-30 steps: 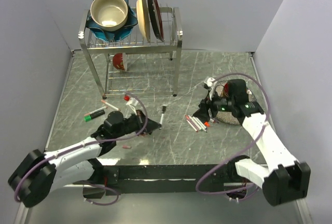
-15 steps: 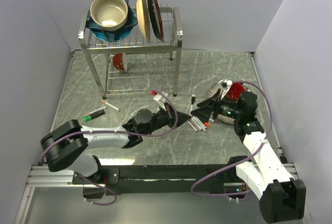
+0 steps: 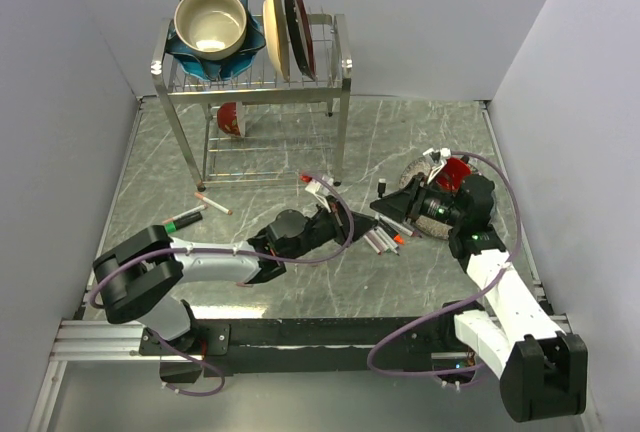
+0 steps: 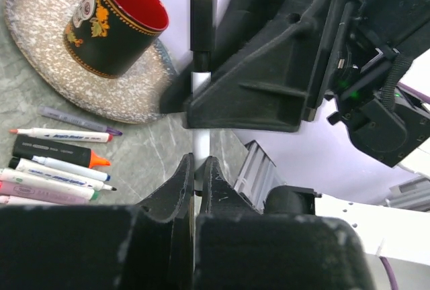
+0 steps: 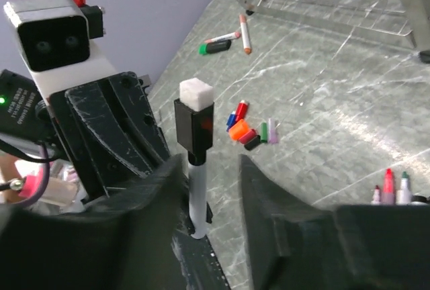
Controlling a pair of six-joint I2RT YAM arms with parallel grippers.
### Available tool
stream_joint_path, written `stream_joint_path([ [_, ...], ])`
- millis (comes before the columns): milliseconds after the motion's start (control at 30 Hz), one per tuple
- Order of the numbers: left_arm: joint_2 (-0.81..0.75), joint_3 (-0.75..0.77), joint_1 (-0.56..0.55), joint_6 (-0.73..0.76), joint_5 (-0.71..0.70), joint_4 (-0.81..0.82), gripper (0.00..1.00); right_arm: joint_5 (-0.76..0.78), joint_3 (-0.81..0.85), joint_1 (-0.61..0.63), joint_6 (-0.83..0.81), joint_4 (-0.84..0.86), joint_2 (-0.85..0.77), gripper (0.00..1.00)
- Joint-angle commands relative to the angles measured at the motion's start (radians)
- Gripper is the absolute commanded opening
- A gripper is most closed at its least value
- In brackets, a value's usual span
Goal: Open the pen caps
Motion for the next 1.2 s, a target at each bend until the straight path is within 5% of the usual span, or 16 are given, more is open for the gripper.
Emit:
stream_joint_path([
  [0, 0.013, 0.044, -0.010, 0.026, -0.005, 0.051, 0.02, -0.076, -0.007, 0.013, 0.028, 0.092, 0.008, 0.09],
  [67, 0.003, 0.041, -0.010, 0.015, 0.001, 0.025, 0.13, -0.089, 0.002, 0.014, -0.019, 0.094, 0.007, 0.00],
  [167, -0.049, -0.006, -0.009, 0.038, 0.006, 0.043, 0.72, -0.104, 0.037, 0.013, -0.183, 0.007, -0.004, 0.00],
  [200, -0.085, -0.029, -0.010, 0.050, 0.001, 0.073, 0.99, -0.110, 0.050, 0.013, -0.238, -0.069, -0.004, 0.00],
  [533, -0.185, -0.005, 0.031, 0.083, -0.095, -0.061, 0.99, -0.317, 0.174, 0.016, -0.725, -0.450, 0.076, 0.00],
  [1167, 0.014, 0.161, 0.039, 0.046, 0.056, -0.058, 0.52, -0.313, 0.180, 0.014, -0.704, -0.454, 0.079, 0.00],
])
